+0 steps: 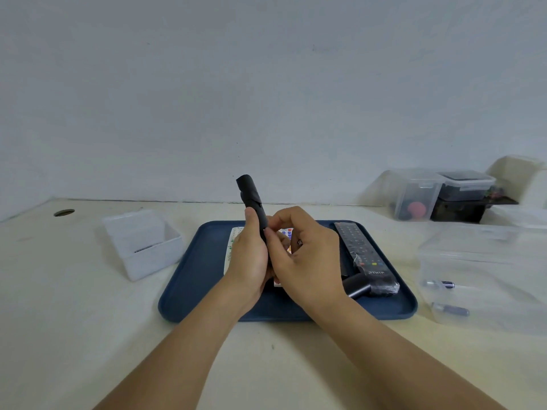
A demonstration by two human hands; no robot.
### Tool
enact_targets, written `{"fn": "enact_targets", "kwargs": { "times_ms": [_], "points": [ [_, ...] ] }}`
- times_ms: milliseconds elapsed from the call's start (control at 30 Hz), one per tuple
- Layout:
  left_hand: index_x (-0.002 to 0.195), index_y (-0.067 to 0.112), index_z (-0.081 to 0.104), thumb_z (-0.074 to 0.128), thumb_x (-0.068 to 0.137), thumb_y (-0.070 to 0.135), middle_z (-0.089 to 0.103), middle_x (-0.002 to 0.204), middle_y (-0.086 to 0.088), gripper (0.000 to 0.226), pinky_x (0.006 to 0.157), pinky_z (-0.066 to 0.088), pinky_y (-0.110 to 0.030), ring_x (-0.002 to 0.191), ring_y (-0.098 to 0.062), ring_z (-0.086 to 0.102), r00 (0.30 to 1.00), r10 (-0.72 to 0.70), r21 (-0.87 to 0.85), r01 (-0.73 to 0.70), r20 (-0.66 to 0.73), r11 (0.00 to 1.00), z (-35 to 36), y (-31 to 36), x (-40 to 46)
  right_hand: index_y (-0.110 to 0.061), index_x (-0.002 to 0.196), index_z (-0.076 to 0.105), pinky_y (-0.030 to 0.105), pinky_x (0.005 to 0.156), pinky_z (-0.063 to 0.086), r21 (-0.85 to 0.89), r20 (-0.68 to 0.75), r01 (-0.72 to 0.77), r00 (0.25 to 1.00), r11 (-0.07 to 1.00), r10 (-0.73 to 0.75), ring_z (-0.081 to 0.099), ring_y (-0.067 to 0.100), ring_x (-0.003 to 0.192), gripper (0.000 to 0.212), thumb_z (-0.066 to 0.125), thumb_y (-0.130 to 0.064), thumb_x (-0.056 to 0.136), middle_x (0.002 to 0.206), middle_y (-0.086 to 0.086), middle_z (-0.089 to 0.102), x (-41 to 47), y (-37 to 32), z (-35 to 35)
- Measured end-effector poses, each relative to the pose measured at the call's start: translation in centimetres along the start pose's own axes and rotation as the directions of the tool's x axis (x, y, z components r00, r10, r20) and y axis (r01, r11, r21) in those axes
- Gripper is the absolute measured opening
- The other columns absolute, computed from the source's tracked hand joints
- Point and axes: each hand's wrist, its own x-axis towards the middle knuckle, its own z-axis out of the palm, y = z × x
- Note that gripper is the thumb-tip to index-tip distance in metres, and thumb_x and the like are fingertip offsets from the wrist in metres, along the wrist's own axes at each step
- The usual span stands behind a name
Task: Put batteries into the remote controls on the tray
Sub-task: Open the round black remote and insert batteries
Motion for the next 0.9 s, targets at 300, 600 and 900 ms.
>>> {"fn": "enact_targets", "kwargs": {
  "times_ms": [300, 600, 900],
  "points": [
    [0.078, 0.011, 0.06, 0.022, 0.107, 0.054, 0.058, 0.05, 0.001, 0.065, 0.042, 0.039, -0.024, 0.04, -0.015, 0.051, 0.998, 0.018, 0.138, -0.009, -0.061, 0.99, -0.3, -0.2, 0.7, -0.011, 0.089, 0.065, 0.013, 0.044, 0.041, 0.09, 0.065, -0.077, 0.995, 0.993, 0.071, 0.055, 0.005, 0.043, 0.011, 0.064, -0.001, 0.092, 0.053, -0.026, 0.054, 0.3, 0.5, 0.8],
    [0.088, 0.023, 0.067, 0.027, 0.107, 0.051, 0.071, 0.064, 0.007, 0.053, 0.052, 0.049, -0.026, 0.066, -0.014, 0.068, 0.999, 0.015, 0.149, -0.008, -0.041, 0.989, 0.1, -0.4, 0.9, -0.026, 0.098, 0.056, 0.033, 0.056, 0.057, 0.041, 0.169, -0.104, 0.981, 0.994, 0.095, 0.062, 0.017, 0.069, 0.016, 0.054, -0.01, 0.095, 0.085, -0.004, 0.061, 1.1, 1.9, 1.0],
    [0.097, 0.01, 0.057, 0.027, 0.106, 0.055, 0.054, 0.066, -0.005, 0.055, 0.036, 0.026, -0.021, 0.04, -0.016, 0.044, 0.999, -0.026, 0.077, 0.028, -0.023, 0.997, -0.6, 0.0, 1.4, -0.015, 0.1, 0.052, 0.021, 0.034, 0.036, 0.516, 0.181, -0.614, 0.76, 0.597, 0.625, 0.041, 0.012, 0.042, 0.024, 0.042, 0.006, 0.095, 0.069, 0.003, 0.047, 2.4, 1.5, 0.3]
  ]
}}
